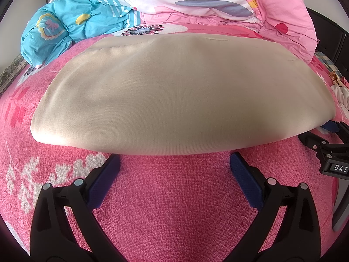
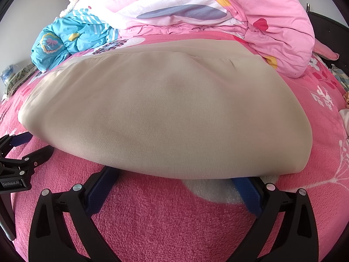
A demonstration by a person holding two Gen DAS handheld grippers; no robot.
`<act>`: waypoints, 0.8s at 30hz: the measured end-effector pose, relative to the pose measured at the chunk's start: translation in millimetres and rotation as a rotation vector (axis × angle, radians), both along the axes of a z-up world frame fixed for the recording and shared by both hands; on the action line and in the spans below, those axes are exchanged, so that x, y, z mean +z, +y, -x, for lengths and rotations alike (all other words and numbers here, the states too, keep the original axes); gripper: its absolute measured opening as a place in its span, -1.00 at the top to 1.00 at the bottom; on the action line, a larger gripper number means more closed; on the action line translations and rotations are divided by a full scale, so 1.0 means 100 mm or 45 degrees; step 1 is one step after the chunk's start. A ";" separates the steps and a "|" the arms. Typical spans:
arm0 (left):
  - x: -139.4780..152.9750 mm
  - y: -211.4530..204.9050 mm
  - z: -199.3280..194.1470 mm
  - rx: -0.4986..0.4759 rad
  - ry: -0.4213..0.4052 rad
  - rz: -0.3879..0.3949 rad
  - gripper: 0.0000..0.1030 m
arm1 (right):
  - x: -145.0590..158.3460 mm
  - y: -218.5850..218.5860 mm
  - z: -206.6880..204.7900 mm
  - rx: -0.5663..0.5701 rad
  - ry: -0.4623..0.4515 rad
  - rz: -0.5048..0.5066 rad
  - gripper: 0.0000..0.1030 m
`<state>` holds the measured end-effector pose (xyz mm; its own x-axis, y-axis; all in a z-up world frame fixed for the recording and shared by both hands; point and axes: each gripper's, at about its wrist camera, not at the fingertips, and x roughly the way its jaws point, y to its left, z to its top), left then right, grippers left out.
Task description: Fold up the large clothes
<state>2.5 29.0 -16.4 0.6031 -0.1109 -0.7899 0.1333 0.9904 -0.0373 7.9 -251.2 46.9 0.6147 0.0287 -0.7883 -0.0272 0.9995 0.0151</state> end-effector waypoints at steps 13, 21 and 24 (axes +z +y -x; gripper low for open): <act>0.00 0.00 0.00 0.000 0.000 0.000 -0.88 | 0.00 0.00 0.00 0.000 0.000 0.000 -0.89; 0.00 0.00 0.03 0.000 0.000 0.000 -0.88 | 0.00 0.00 0.00 0.000 0.000 0.000 -0.89; 0.00 0.00 0.00 0.000 0.000 0.000 -0.88 | 0.00 0.00 0.00 0.000 0.000 0.000 -0.88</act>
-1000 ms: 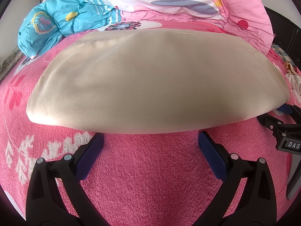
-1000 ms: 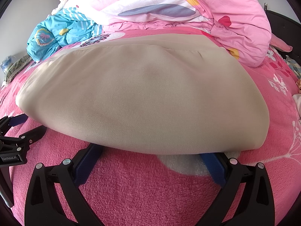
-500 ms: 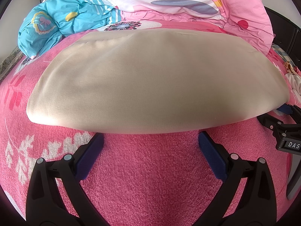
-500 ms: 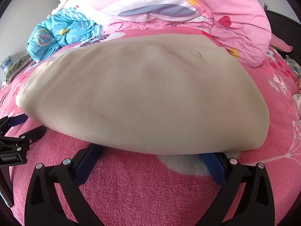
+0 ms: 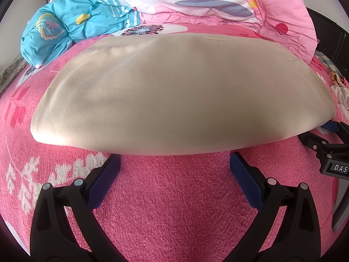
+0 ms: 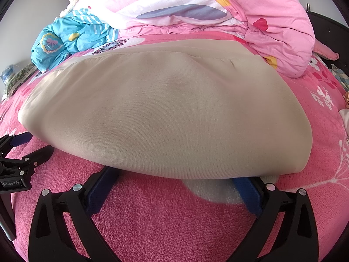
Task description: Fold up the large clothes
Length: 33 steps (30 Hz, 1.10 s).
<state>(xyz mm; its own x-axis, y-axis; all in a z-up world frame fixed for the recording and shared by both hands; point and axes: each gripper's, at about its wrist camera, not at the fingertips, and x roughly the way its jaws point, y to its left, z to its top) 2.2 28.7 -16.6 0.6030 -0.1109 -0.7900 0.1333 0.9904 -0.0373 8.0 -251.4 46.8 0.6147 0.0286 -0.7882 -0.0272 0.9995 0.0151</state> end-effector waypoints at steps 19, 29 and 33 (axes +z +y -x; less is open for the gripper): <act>0.00 0.00 -0.02 0.000 0.000 0.000 -0.88 | 0.01 -0.01 -0.01 0.003 0.002 0.000 -0.88; 0.00 0.00 0.00 0.000 0.000 0.000 -0.88 | 0.01 -0.01 -0.01 0.003 0.002 0.000 -0.89; 0.00 0.01 0.01 0.000 0.000 0.000 -0.88 | 0.01 -0.02 -0.01 0.003 0.002 0.000 -0.89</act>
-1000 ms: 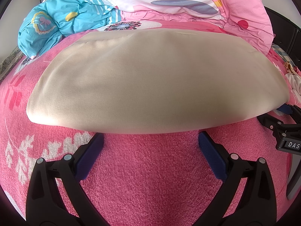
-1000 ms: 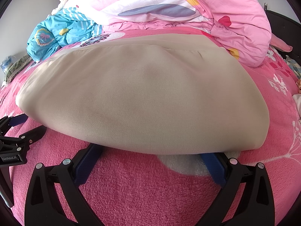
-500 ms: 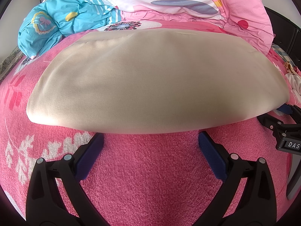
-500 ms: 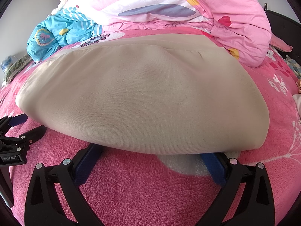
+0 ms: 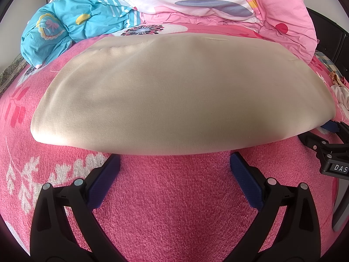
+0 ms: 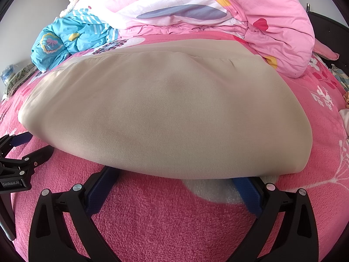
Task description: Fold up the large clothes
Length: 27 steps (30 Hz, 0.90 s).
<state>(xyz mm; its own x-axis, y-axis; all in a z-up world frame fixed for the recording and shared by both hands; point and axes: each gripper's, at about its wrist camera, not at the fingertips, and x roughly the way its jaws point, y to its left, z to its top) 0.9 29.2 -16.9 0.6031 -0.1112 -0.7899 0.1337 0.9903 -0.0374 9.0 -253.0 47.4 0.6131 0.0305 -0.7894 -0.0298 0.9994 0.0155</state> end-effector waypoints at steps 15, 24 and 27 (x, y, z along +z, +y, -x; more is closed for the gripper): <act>0.00 0.00 -0.02 0.000 0.000 0.000 -0.88 | 0.00 0.00 0.00 0.000 0.000 0.000 -0.89; 0.00 0.00 -0.01 0.000 0.000 0.000 -0.88 | 0.00 0.00 0.00 0.000 0.000 0.000 -0.89; 0.01 -0.01 -0.01 0.000 0.001 0.000 -0.88 | 0.00 0.01 0.00 0.000 0.000 0.000 -0.89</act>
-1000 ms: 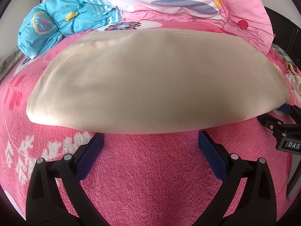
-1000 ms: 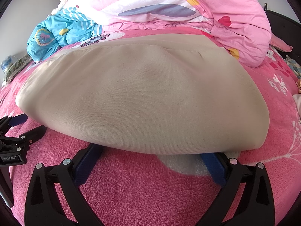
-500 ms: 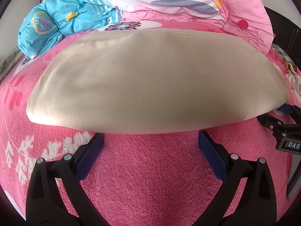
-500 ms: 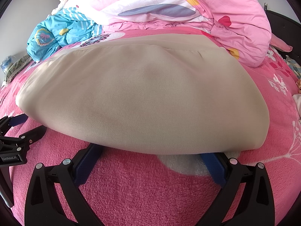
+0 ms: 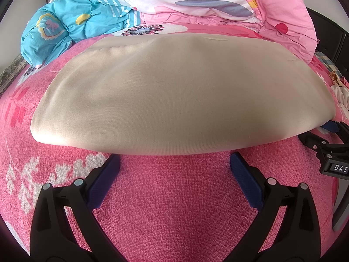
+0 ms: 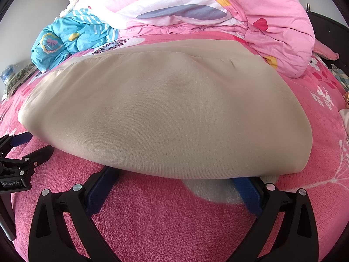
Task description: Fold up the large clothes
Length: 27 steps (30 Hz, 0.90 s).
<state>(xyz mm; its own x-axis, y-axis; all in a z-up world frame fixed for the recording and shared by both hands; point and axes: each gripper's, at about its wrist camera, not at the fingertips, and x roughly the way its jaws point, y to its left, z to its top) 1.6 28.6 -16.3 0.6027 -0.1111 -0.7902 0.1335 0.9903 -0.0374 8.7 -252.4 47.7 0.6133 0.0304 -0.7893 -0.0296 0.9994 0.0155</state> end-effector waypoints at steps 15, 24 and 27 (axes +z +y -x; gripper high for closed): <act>0.00 0.00 -0.01 0.000 0.000 0.000 -0.88 | -0.01 0.00 0.00 0.000 -0.001 0.000 -0.89; 0.00 0.00 -0.04 -0.001 0.000 0.000 -0.88 | -0.01 0.00 0.00 0.000 -0.001 0.000 -0.89; 0.00 0.00 -0.01 -0.001 0.000 0.000 -0.88 | -0.01 0.00 0.00 0.000 -0.001 0.000 -0.89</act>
<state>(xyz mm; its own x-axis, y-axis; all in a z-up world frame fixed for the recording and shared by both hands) 2.4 28.9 -16.3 0.6027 -0.1117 -0.7901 0.1342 0.9902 -0.0375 8.7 -251.9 47.1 0.6140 0.0302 -0.7887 -0.0293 0.9994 0.0155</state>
